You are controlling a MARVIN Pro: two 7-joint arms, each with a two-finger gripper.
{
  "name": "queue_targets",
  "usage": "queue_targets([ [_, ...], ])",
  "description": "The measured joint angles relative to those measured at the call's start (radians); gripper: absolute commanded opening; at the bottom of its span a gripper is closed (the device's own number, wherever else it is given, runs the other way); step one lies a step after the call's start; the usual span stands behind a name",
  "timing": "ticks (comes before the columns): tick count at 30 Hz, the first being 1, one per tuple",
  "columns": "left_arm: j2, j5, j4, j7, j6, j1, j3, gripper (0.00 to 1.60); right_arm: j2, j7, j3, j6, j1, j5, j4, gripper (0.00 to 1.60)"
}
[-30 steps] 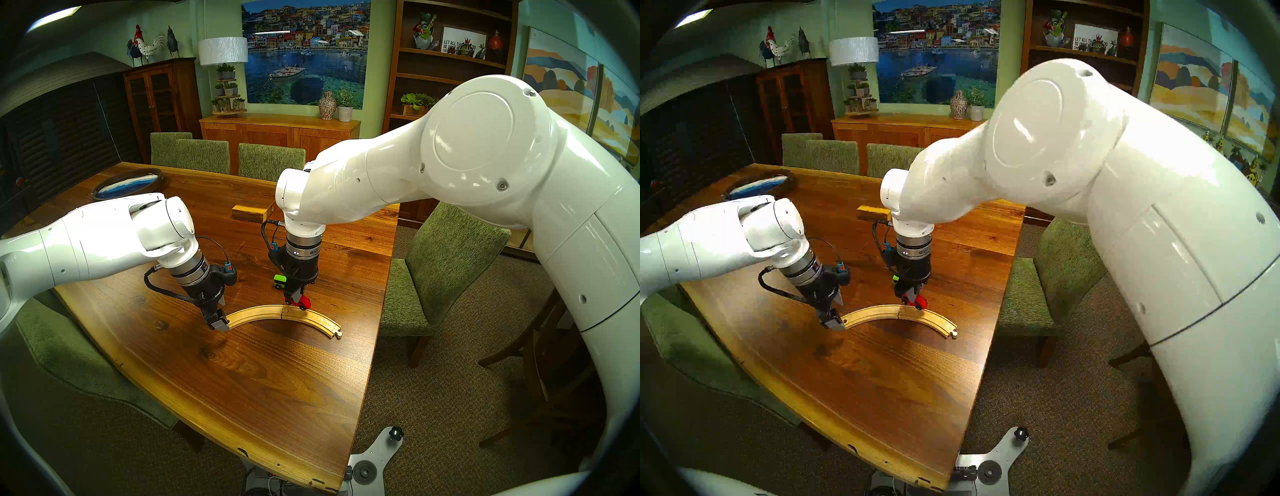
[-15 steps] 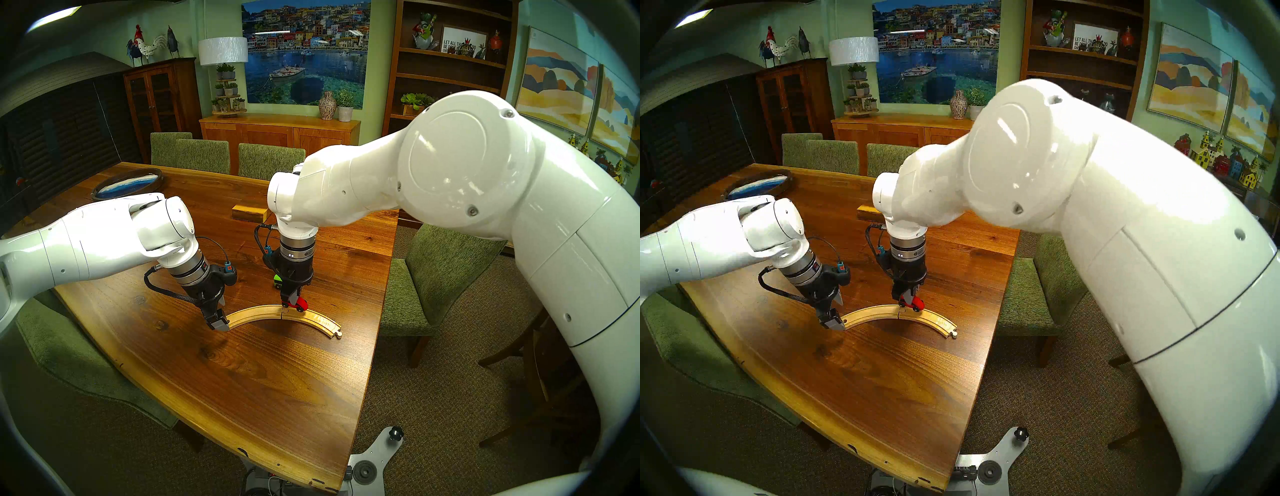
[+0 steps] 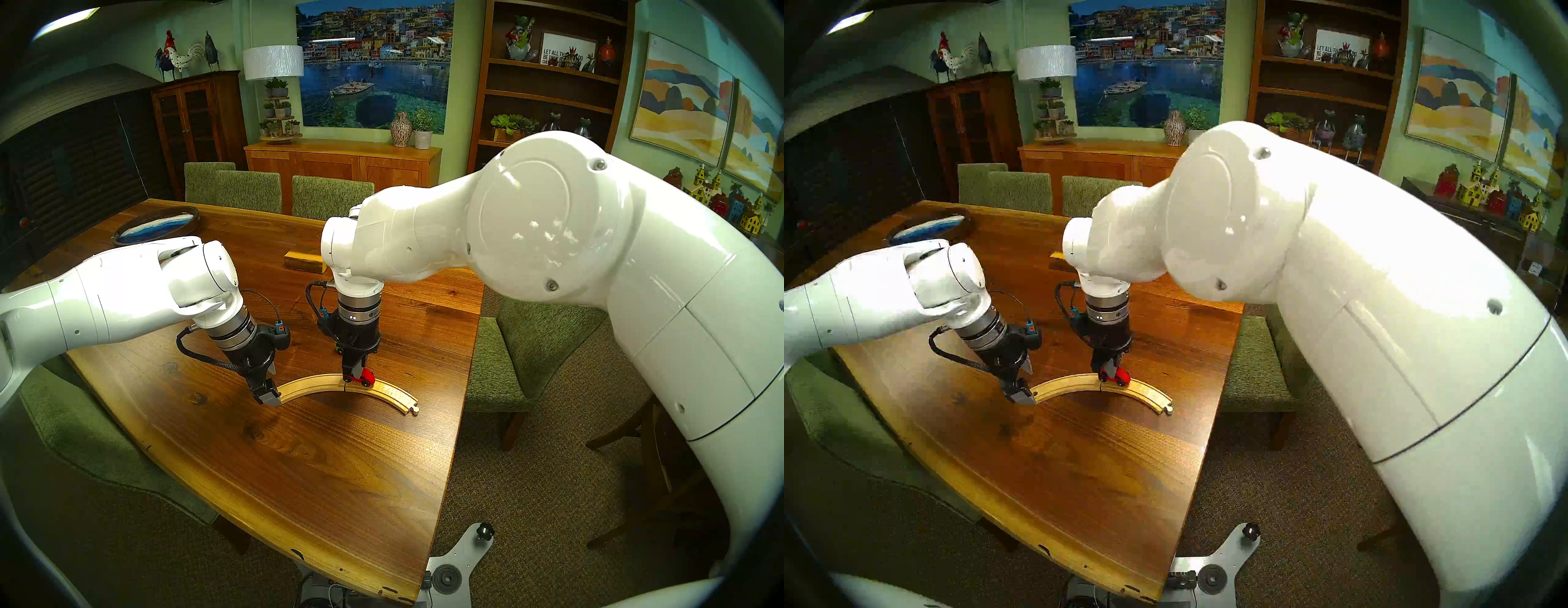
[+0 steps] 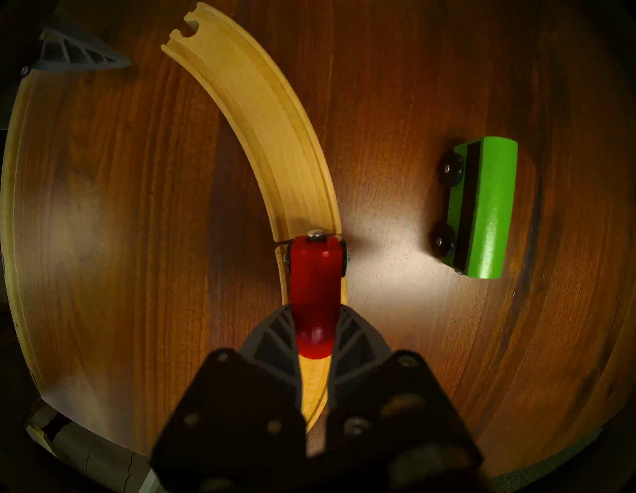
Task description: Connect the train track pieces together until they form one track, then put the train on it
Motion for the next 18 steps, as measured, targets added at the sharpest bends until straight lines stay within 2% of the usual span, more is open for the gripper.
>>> queue_targets([
  [18,0.000,0.000,0.000,0.000,0.000,0.000,0.000,1.60,-0.029,0.046,-0.034,-0.010,-0.024,-0.018,0.039,0.00],
])
